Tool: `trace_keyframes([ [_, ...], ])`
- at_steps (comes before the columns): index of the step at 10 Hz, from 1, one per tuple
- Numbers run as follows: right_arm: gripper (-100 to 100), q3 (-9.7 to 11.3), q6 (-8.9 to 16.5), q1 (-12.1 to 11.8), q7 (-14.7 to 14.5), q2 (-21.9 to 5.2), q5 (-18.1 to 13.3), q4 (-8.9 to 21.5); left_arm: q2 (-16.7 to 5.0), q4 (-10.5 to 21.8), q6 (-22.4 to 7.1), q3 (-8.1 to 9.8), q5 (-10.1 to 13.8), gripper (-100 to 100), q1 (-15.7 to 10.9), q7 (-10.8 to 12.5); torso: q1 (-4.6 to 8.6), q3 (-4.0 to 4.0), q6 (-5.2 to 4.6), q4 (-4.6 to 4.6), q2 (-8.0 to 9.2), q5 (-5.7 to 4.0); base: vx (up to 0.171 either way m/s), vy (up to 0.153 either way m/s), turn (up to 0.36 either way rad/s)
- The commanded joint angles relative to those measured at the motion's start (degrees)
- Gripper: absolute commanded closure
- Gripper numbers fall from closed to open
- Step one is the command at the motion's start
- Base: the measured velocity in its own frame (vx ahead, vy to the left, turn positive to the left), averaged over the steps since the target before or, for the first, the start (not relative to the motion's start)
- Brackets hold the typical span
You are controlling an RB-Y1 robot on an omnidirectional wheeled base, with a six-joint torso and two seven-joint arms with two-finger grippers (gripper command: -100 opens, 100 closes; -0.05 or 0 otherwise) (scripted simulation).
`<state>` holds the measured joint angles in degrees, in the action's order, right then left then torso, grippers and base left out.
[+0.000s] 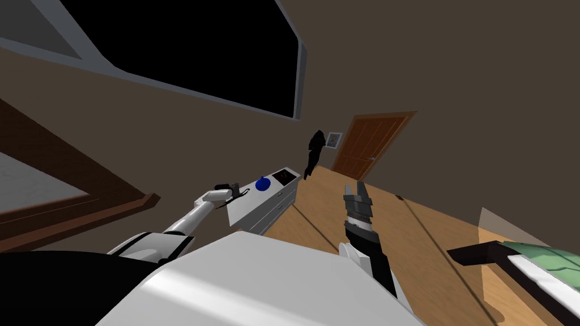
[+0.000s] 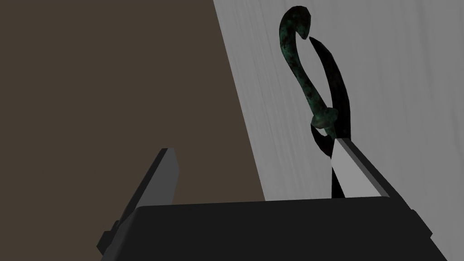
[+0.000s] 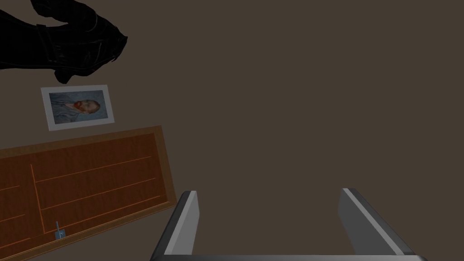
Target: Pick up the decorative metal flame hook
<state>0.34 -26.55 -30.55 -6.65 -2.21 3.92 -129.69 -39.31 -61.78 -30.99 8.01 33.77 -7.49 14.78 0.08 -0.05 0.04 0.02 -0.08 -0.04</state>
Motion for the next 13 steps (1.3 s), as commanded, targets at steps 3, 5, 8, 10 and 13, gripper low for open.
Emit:
trace_keyframes([
  [3,0,0.0,0.0,0.0,0.0,0.0,0.0,0.0,-2.3,5.7,-6.3,-0.63,2.4,-100,-2.3,0.6,0.03,-0.03,-0.01,0.01,-0.04,-0.01,0.058,-0.026,-0.065],
  [5,0,0.0,0.0,0.0,0.0,0.0,0.0,0.0,-3.7,9.3,-8.5,-1.01,3.7,-100,-3.4,1.1,-0.04,0.0,0.03,0.01,0.03,0.02,0.043,-0.014,-0.041],
  [8,0,0.0,0.0,0.0,0.0,0.0,0.0,0.0,-5.1,11.8,-12.4,-1.41,5.0,-100,-4.5,1.5,-0.08,0.03,0.03,-0.01,0.07,0.02,0.044,-0.007,-0.036],
  [10,0,0.0,0.0,0.0,0.0,0.0,0.0,0.0,-6.3,14.1,-15.3,-1.83,6.2,-100,-5.5,1.8,-0.05,0.0,0.03,0.01,0.01,0.02,0.065,-0.001,-0.071],
  [13,0,0.0,0.0,0.0,0.0,0.0,0.0,0.0,-7.5,18.5,-18.9,-2.26,7.3,-100,-6.4,2.1,-0.08,0.03,0.04,0.0,0.07,0.03,0.043,-0.001,-0.031],
])
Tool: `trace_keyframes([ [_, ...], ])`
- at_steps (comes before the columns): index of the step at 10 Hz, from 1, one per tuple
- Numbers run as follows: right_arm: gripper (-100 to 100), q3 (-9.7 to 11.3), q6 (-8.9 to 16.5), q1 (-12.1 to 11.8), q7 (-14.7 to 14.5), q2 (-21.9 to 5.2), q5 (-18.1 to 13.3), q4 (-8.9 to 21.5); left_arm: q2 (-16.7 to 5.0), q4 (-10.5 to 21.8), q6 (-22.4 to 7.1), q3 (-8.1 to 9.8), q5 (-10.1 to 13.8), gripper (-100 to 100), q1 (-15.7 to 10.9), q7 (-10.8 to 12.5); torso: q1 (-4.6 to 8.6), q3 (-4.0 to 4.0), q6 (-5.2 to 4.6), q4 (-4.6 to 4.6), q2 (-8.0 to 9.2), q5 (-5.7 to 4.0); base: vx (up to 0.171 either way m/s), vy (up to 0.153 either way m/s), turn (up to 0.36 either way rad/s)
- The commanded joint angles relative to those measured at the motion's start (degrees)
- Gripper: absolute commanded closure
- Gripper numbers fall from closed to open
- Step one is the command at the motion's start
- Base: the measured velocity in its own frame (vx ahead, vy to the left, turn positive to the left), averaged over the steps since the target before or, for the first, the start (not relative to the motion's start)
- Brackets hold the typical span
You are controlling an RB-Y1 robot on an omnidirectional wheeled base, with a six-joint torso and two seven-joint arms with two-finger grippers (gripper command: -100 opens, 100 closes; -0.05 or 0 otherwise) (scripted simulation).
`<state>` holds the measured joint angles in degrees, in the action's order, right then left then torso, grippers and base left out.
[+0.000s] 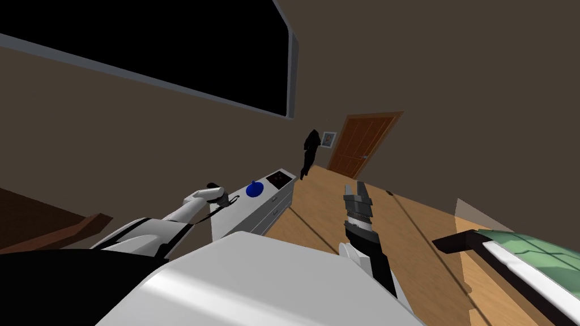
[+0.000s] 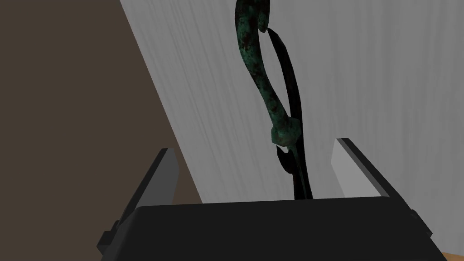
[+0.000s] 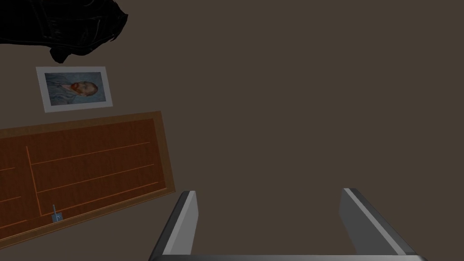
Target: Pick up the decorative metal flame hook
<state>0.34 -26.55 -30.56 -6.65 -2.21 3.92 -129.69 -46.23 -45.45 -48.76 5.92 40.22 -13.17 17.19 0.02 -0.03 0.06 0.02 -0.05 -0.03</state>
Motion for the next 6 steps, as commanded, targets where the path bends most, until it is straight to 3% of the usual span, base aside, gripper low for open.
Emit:
trace_keyframes([
  [1,0,0.0,0.0,0.0,0.0,0.0,0.0,0.0,-0.6,2.8,-1.8,-0.17,0.9,-100,-0.8,-0.3,0.0,0.0,0.0,0.0,0.0,0.0,0.05,-0.003,-0.046],
  [2,0,0.0,0.0,0.0,0.0,0.0,0.0,0.0,-0.6,2.8,-1.8,-0.17,0.9,-100,-0.8,-0.3,-0.01,-0.01,0.02,0.01,0.0,0.01,0.023,0.002,0.008],
  [3,0,0.0,0.0,0.0,0.0,0.0,0.0,0.0,-1.7,4.7,-4.7,-0.6,1.9,-100,-1.6,-0.1,-0.02,0.02,0.02,0.0,0.06,0.01,0.045,0.004,-0.057],
  [4,0,0.0,0.0,0.0,0.0,0.0,0.0,0.0,-1.7,5.8,-4.7,-0.6,1.9,-100,-1.6,-0.1,-0.03,0.0,0.0,0.0,0.01,0.01,0.047,0.009,-0.042],
  [5,0,0.0,0.0,0.0,0.0,0.0,0.0,0.0,-2.7,8.6,-6.8,-1.02,2.9,-100,-2.3,0.1,-0.05,-0.01,0.02,0.01,0.0,0.02,0.07,0.014,-0.072],
  [6,0,0.0,0.0,0.0,0.0,0.0,0.0,0.0,-2.7,8.6,-7.4,-1.02,2.9,-100,-2.3,0.1,-0.07,-0.04,0.01,0.02,-0.07,0.02,0.054,0.01,-0.032],
])
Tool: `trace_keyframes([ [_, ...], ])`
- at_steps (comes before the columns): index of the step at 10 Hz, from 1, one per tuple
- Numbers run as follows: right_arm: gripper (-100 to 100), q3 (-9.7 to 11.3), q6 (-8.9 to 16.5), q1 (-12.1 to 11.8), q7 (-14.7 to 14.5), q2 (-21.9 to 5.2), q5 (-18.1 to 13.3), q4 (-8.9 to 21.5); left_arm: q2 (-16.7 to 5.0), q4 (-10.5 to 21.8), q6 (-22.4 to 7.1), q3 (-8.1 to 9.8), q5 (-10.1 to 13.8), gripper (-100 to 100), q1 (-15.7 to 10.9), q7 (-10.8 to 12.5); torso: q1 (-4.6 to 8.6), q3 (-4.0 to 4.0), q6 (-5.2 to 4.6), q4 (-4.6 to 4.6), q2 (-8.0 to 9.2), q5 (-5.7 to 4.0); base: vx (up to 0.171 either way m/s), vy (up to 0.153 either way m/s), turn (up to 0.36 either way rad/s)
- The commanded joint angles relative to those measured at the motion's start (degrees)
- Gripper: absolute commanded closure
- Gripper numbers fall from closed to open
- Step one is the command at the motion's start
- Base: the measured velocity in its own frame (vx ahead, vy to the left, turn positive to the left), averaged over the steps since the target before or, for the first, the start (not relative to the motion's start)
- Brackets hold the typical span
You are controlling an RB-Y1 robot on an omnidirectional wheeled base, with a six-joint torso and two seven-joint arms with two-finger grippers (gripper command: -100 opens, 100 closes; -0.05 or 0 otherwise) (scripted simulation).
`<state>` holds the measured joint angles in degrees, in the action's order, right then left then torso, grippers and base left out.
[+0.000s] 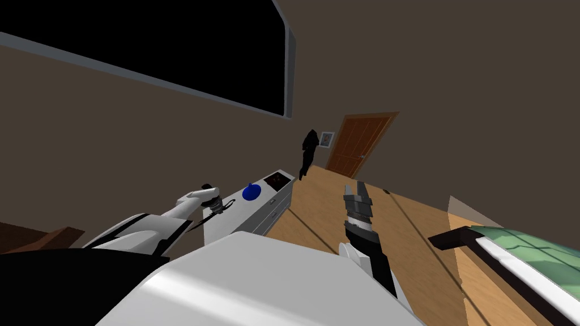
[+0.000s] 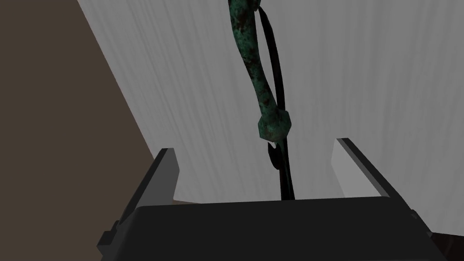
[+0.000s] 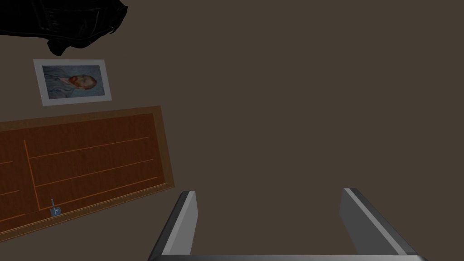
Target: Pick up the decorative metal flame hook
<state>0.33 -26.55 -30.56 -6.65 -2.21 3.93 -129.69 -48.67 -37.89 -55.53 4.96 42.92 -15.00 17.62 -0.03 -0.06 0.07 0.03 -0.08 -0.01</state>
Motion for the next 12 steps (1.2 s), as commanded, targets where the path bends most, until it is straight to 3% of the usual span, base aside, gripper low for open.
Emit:
trace_keyframes([
  [1,0,0.0,0.0,0.0,0.0,0.0,0.0,0.0,-1.1,2.9,-2.9,-0.48,1.1,-100,-1.1,-0.1,0.0,0.0,0.0,0.0,0.0,0.0,0.055,0.009,-0.054],
  [9,0,0.0,0.0,0.0,0.0,0.0,0.0,0.0,-3.7,12.2,-11.6,-2.08,4.2,-100,-3.0,0.3,-0.03,0.04,0.0,-0.01,0.06,0.0,0.046,0.013,-0.04],
  [11,0,0.0,0.0,0.0,0.0,0.0,0.0,0.0,-3.8,14.1,-11.4,-2.26,4.2,-100,-4.1,-0.3,0.0,0.05,0.0,-0.02,0.08,0.0,0.024,0.009,-0.016],
  [12,0,0.0,0.0,0.0,0.0,0.0,0.0,0.0,-3.8,14.6,-11.4,-2.32,4.3,0,-4.3,-0.7,0.03,0.08,0.01,-0.03,0.14,0.0,0.0,0.0,0.0],
])
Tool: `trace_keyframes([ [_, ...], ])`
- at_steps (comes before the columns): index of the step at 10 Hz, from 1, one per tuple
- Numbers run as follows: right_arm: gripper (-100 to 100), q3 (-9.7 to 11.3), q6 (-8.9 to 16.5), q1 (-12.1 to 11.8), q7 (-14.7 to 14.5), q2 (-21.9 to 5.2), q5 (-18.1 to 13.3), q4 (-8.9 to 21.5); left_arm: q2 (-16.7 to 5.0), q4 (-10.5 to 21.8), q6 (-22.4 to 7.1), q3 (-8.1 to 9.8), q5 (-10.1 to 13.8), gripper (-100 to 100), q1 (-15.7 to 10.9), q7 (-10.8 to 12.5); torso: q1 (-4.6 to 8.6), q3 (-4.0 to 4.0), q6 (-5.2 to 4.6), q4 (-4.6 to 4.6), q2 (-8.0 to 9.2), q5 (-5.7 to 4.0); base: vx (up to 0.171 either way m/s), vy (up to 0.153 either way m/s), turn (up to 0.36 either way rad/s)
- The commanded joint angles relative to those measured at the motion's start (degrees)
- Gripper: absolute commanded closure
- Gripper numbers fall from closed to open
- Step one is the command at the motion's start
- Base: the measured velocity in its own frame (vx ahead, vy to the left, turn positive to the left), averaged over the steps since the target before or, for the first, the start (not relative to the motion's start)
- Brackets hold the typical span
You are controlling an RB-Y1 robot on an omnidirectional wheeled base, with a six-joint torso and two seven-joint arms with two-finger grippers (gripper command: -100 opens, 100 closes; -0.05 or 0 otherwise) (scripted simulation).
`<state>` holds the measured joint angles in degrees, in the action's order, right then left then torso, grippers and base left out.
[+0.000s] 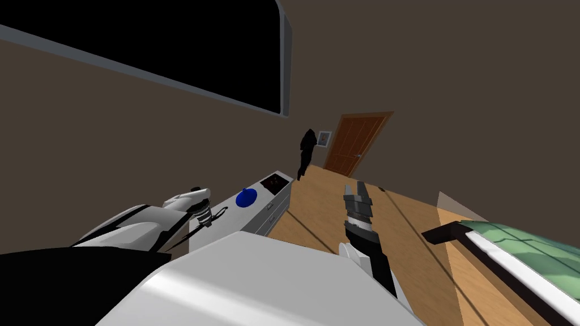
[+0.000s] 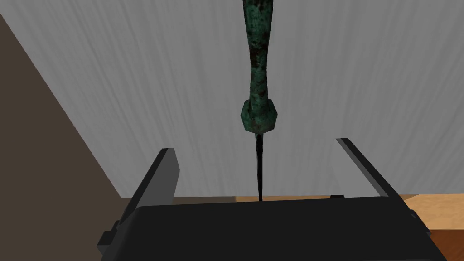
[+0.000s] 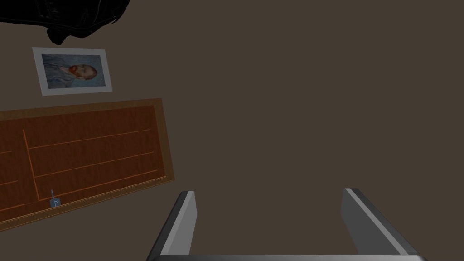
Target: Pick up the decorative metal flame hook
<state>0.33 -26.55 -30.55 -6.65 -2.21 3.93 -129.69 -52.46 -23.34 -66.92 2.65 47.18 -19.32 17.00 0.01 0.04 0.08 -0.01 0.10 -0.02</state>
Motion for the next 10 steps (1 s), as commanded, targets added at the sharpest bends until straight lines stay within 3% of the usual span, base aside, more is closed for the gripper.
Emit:
trace_keyframes([
  [1,0,0.0,0.0,0.0,0.0,0.0,0.0,0.0,0.1,-0.7,0.6,-0.73,0.7,-100,0.6,-2.3,0.0,0.0,0.0,0.0,0.0,0.0,0.11,-0.013,0.334],
  [3,0,0.0,0.0,0.0,0.0,0.0,0.0,0.0,0.1,-1.4,1.2,-1.46,1.5,-100,1.2,-4.5,0.16,-0.39,0.07,0.14,-0.7,-0.03,0.237,-0.043,0.346],
  [6,0,0.0,0.0,0.0,0.0,0.0,0.0,0.0,0.2,-2.7,2.4,-2.93,3.0,-100,2.4,-9.1,0.43,-0.27,0.06,0.11,-0.46,-0.09,0.104,-0.114,0.35],
  [10,0,0.0,0.0,0.0,0.0,0.0,0.0,0.0,0.2,-2.7,2.4,-2.93,3.0,-100,2.4,-9.1,-0.16,0.01,-0.03,0.0,0.02,0.03,-0.003,0.003,-0.009],
])
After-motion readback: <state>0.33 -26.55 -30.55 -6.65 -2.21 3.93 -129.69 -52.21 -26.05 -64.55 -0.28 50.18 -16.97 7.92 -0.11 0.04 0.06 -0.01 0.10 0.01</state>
